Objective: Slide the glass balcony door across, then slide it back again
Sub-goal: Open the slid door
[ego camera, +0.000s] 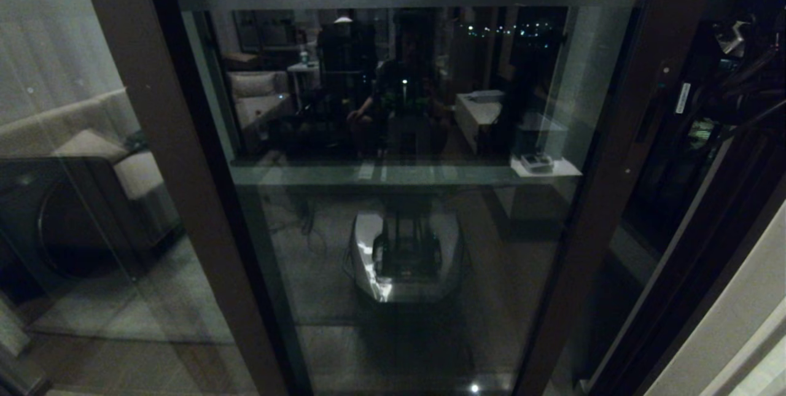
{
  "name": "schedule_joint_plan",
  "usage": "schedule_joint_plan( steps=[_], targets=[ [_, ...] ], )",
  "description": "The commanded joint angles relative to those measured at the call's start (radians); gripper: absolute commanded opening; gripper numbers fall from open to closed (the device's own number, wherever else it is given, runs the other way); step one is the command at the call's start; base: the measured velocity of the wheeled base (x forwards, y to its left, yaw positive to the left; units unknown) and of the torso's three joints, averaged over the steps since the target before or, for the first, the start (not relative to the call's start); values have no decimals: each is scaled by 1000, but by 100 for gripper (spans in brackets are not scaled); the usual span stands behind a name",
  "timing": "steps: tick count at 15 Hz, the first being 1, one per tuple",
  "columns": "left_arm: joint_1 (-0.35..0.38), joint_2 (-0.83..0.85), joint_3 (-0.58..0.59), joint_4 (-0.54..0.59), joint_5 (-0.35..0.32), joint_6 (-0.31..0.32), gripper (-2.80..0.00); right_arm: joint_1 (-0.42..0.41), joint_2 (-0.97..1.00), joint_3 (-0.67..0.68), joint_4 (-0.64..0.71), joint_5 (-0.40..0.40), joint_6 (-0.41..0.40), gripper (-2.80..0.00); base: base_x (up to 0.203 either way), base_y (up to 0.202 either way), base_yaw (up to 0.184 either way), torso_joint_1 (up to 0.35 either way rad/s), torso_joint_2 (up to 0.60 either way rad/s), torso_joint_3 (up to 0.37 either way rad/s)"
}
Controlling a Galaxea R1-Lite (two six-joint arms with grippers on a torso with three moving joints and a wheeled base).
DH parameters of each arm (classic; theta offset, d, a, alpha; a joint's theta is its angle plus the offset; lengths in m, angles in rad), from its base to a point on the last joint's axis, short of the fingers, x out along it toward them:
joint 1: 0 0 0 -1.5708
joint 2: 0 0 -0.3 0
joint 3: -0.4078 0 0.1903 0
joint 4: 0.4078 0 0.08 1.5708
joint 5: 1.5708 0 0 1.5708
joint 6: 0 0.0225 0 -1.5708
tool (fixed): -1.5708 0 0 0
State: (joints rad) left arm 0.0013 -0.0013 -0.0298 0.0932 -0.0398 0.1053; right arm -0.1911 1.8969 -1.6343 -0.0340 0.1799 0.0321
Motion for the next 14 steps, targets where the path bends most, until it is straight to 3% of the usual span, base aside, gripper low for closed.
schedule_joint_plan(
  steps=[1,14],
  targets=[
    [0,0,-1,2,0,1,-280,6,8,-1,0,15,1,-280,0,0,0,0,0,0],
    [0,0,-1,0,0,1,-280,43,19,-9,-8,16,3,-280,0,0,0,0,0,0]
  ],
)
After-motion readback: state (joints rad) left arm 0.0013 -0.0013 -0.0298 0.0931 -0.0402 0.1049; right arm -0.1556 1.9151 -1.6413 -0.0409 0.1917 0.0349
